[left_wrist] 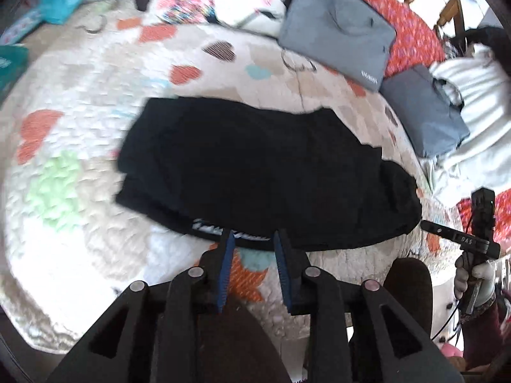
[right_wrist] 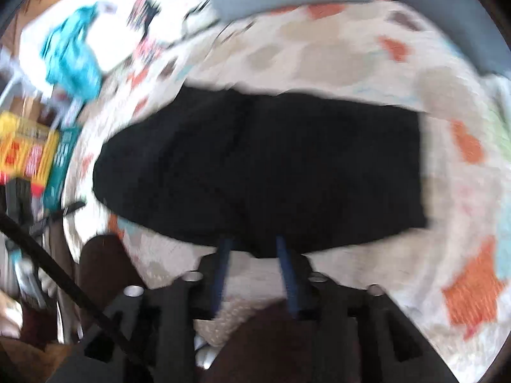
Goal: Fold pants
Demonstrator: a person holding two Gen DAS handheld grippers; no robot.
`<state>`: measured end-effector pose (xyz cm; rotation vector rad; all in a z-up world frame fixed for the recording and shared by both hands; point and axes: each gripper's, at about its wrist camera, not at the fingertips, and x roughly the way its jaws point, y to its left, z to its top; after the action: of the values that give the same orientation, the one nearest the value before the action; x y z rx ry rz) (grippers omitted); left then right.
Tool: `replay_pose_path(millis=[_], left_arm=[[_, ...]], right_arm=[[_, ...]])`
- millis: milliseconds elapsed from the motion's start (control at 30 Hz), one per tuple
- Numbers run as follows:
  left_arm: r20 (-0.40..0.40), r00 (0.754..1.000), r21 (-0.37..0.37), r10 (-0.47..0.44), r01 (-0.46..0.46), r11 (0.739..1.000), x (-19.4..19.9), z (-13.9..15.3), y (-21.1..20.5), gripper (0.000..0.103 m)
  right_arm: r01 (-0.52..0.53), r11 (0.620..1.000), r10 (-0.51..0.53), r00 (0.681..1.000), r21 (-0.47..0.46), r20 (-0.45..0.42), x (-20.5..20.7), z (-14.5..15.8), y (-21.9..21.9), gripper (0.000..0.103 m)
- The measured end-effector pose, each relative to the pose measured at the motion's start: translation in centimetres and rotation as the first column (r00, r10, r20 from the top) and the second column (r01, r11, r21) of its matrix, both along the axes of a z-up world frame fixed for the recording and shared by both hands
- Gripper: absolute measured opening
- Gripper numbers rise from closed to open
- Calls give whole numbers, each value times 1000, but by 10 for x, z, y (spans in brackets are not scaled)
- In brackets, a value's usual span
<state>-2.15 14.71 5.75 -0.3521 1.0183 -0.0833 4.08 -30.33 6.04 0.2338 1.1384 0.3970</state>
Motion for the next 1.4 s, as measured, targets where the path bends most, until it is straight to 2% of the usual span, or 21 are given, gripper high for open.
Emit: replay_pose_path(millis=[100, 267, 433, 500, 533, 567, 667, 767, 800, 867, 933, 1167, 1400], left_arm=[[22, 998, -1, 65, -65, 998, -17, 8, 17, 33], [43, 989, -52, 139, -137, 989, -26, 15, 32, 33], [41, 984, -53, 171, -169, 984, -29, 20, 29, 33], [42, 982, -50, 182, -180, 982, -30, 22, 27, 34], [43, 981, -47, 188, -186, 981, -29, 24, 26, 34], [46, 980, -44, 194, -192, 980, -30, 25, 26, 34], [59, 975, -39, 213, -211, 977, -31, 30, 29, 41], [59, 970, -44, 234, -232, 972, -28, 29, 35, 41], [52, 969, -51, 241, -239, 970, -25, 28, 37, 41], [47, 967, -58, 250, -247, 967, -22, 26, 39, 41], [45, 966, -54, 254, -252, 966, -19, 24, 38, 41], [26, 964, -65, 264, -262, 963, -19, 15, 41, 42], [25, 941, -163, 338, -329, 930, -6, 7, 77, 48]], right_arm=[[122, 992, -121, 992, -19, 43, -1, 8, -34, 47], [213, 976, -206, 972, -49, 113, 27, 4, -47, 47], [198, 972, -177, 971, -126, 163, 62, -13, -19, 47], [169, 967, -141, 979, -190, 149, 70, -27, -6, 47], [148, 963, -119, 984, -226, 135, 72, -32, 0, 32], [116, 963, -86, 987, -241, 132, 74, -33, 6, 9], [117, 964, -76, 981, -237, 176, 70, -12, 6, 8], [175, 960, -127, 968, -219, 215, 66, 7, -9, 4], [210, 946, -153, 961, -248, 230, 63, 9, -15, 4], [254, 928, -193, 954, -272, 230, 68, 8, -28, 4], [278, 924, -235, 954, -263, 184, 72, -2, -43, 4], [290, 885, -252, 956, -364, 149, 79, -18, -42, 4], [316, 845, -271, 949, -433, 163, 80, -9, -50, 3]])
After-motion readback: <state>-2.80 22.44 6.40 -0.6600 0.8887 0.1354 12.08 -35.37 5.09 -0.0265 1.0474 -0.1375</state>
